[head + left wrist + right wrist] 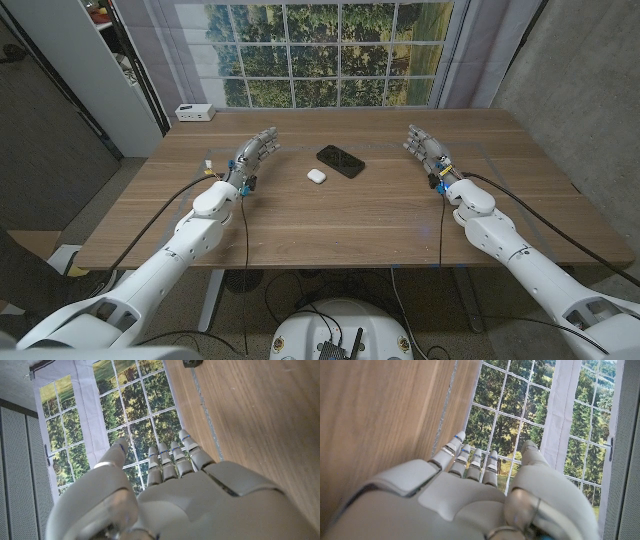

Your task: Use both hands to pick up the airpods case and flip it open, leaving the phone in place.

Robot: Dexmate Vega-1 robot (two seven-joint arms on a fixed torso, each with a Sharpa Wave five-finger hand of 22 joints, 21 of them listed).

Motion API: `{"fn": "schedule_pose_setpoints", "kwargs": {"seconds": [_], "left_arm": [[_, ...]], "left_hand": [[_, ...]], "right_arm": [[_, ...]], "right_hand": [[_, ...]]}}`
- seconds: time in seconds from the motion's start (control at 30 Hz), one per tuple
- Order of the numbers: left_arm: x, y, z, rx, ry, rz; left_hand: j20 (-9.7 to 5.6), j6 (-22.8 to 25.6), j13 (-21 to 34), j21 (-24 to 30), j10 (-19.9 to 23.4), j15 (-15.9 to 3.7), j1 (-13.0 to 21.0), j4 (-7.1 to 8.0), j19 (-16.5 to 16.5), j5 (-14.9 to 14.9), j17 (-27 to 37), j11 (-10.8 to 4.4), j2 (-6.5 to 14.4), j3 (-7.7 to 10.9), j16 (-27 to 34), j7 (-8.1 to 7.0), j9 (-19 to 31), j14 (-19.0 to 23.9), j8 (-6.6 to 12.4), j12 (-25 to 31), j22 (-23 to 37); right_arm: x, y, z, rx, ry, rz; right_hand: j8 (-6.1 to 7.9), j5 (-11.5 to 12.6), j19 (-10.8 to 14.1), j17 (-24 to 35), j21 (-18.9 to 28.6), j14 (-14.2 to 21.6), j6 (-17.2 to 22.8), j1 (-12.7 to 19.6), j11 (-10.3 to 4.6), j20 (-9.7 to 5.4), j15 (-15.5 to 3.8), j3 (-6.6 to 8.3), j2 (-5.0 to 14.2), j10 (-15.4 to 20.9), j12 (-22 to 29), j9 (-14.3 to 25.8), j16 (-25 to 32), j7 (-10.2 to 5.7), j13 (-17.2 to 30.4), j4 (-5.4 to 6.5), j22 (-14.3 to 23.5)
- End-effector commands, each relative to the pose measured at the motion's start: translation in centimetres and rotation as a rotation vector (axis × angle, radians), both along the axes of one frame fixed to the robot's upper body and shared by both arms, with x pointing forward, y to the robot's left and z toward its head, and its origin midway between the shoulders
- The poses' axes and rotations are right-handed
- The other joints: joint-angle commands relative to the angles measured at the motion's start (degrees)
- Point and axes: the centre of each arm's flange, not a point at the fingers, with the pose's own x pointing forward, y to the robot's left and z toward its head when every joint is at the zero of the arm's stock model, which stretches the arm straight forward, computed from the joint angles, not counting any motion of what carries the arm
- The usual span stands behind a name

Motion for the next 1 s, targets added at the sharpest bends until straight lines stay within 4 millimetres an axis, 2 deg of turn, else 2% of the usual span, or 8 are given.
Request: {"fn": "schedule_pose_setpoints", "kwargs": {"seconds": [0.03,0.07,0.23,0.33,0.43,0.5,0.67,1.0], "left_arm": [[-1.0,0.4,2.1,0.197,0.002,0.054],[-1.3,0.5,2.5,0.234,0.003,0.071],[-2.5,0.7,3.7,0.401,0.007,0.143],[-2.9,0.8,4.2,0.464,0.015,0.170],[-3.2,0.9,4.6,0.539,0.029,0.199],[-3.4,0.8,5.0,0.616,0.039,0.224],[-3.4,0.6,5.9,0.729,0.054,0.257],[-4.0,-0.4,8.1,0.912,0.040,0.308]], "left_hand": [[0.32,-0.8,0.0,-0.5,-1.9,0.07,2.1,-1.10,-2.3,0.4,0.2,-0.57,-0.6,-0.01,-0.4,-1.56,0.0,-2.7,-0.29,-0.4,0.1],[0.54,-0.8,-0.1,-0.7,-2.9,-0.07,2.8,-1.37,-3.1,0.3,0.2,-0.63,-1.0,-0.11,-0.4,-1.79,0.0,-3.6,-0.28,-0.6,0.0],[0.66,0.3,-0.3,-1.5,-5.9,0.13,6.6,-1.87,-8.9,0.0,0.3,-1.48,-3.7,-1.16,-0.5,-5.28,-0.1,-9.2,0.26,-0.7,-0.1],[1.03,0.6,-0.4,-1.3,-7.8,0.38,8.7,-1.93,-10.9,0.3,0.4,-1.19,-5.9,-2.01,-0.5,-6.15,0.0,-11.9,0.52,-0.8,-0.1],[1.01,0.7,-0.5,-1.4,-10.0,0.98,11.4,-1.65,-13.8,1.1,0.5,-1.47,-8.6,-3.37,-0.5,-8.34,0.0,-15.3,0.60,-0.7,-0.2],[1.17,0.2,-0.6,-1.3,-11.3,1.14,12.4,-1.47,-15.0,1.8,0.5,-0.97,-10.0,-4.21,-0.5,-10.19,0.1,-16.9,0.40,-0.8,-0.2],[1.52,-1.2,-0.7,-1.3,-15.2,2.34,15.0,-0.96,-17.9,3.9,0.6,-0.53,-12.8,-6.14,-0.6,-11.17,0.2,-21.3,-0.07,-1.1,-0.2],[2.37,-0.8,-1.1,-1.4,-21.3,3.50,17.5,-0.14,-21.7,6.2,0.6,0.21,-13.1,-7.72,-0.5,-12.32,0.3,-26.5,0.23,-1.6,-0.2]], "right_arm": [[-0.2,0.2,0.4,-0.024,-0.003,0.010],[-0.2,0.3,0.5,-0.026,-0.003,0.011],[-0.1,0.4,0.3,-0.037,0.004,0.025],[-0.1,0.5,0.3,-0.045,-0.001,0.030],[-0.1,0.5,0.3,-0.044,-0.002,0.032],[-0.2,0.5,0.3,-0.047,-0.004,0.033],[-0.2,0.5,0.2,-0.050,-0.005,0.036],[0.0,0.7,0.0,-0.054,0.001,0.052]], "right_hand": [[0.26,0.3,0.4,0.0,0.3,0.4,0.5,0.6,0.05,0.12,-4.71,0.37,-0.02,0.5,0.3,0.2,0.4,-0.05,0.2,0.01,0.2],[0.27,0.3,0.4,0.0,0.3,0.4,0.5,0.6,0.06,0.11,-4.63,0.36,-0.02,0.5,0.3,0.2,0.4,-0.03,0.2,0.00,0.2],[0.26,0.3,0.0,0.1,0.2,0.0,0.4,0.5,1.03,0.46,-4.05,0.26,0.03,0.3,0.3,0.2,0.3,-0.14,0.1,0.12,0.2],[0.23,0.3,-0.1,0.1,0.2,-0.2,0.3,0.4,1.10,0.60,-3.92,0.21,0.03,0.1,0.2,0.2,0.3,-0.12,0.1,0.16,0.2],[0.22,0.3,-0.2,0.1,0.2,-0.2,0.3,0.4,1.12,0.65,-3.85,0.17,0.01,0.0,0.2,0.2,0.3,-0.14,0.1,0.19,0.2],[0.21,0.3,-0.2,0.1,0.2,-0.3,0.2,0.3,1.15,0.70,-3.85,0.15,0.01,0.0,0.2,0.2,0.3,-0.15,0.1,0.21,0.2],[0.15,0.3,-0.3,0.1,0.2,-0.3,0.0,0.3,1.16,0.76,-3.87,0.11,0.02,0.0,0.3,0.2,0.3,-0.09,0.1,0.24,0.2],[0.18,0.3,-0.4,0.1,0.2,-0.4,0.0,0.3,1.41,0.80,-3.72,0.07,0.04,0.1,0.4,0.2,0.4,-0.07,0.1,0.25,0.2]]}}
